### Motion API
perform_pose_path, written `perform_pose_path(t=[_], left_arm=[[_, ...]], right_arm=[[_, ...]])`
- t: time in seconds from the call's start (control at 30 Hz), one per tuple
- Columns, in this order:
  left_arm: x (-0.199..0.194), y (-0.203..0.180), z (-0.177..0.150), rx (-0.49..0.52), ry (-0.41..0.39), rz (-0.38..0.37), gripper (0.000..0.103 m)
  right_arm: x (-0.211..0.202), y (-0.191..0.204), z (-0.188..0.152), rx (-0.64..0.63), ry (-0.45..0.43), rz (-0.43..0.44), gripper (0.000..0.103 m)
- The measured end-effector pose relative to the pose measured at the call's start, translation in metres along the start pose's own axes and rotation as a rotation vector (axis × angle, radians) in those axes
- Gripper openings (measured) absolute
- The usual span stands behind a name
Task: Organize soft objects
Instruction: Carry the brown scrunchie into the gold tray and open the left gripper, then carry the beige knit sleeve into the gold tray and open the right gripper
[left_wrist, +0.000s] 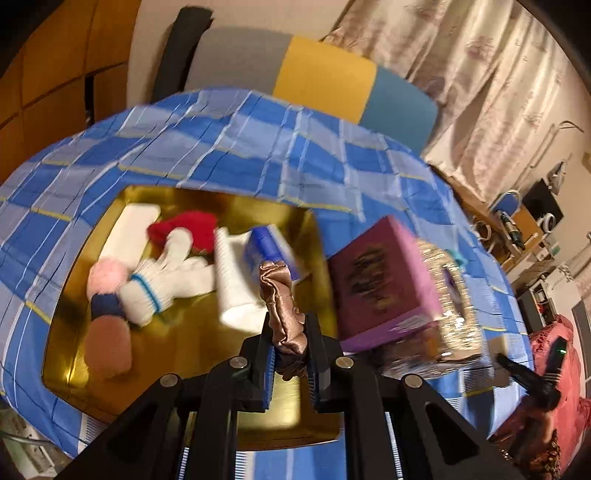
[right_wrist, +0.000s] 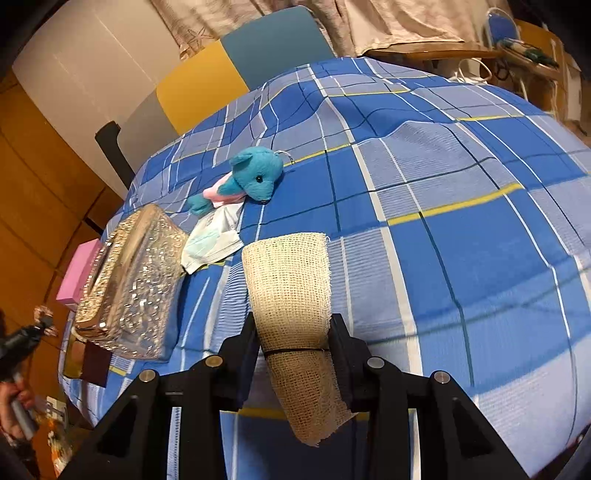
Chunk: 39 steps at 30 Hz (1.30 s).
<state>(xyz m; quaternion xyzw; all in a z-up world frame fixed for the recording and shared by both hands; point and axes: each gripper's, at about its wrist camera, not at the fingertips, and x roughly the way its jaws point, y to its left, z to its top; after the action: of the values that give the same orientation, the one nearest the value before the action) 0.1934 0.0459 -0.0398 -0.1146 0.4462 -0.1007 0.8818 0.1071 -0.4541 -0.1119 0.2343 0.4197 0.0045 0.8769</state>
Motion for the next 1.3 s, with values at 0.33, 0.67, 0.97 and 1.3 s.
perform_pose_path(t=[0.33,0.67,0.97,1.3], left_arm=[[0.047,0.04,-0.004,0.006,0.11,0.086,0.021],[0.038,0.046,-0.002,0.036,0.078,0.137,0.045],[-0.025,0.059,-0.022,-0.06,-0.099,0.029,0.045],[-0.053,0.074,-0.059,-0.111,-0.18,0.024,0.045]], right_arm=[[-0.028,0.019,-0.012,0.049,-0.024,0.008,0.037],[-0.055,0.083,-0.017,-0.019,-0.053,0.1,0.037],[-0.07,0.149,-0.023,-0.115,-0.064,0.211,0.037],[-0.058,0.249,-0.031,-0.286,-0.01,0.339,0.037]])
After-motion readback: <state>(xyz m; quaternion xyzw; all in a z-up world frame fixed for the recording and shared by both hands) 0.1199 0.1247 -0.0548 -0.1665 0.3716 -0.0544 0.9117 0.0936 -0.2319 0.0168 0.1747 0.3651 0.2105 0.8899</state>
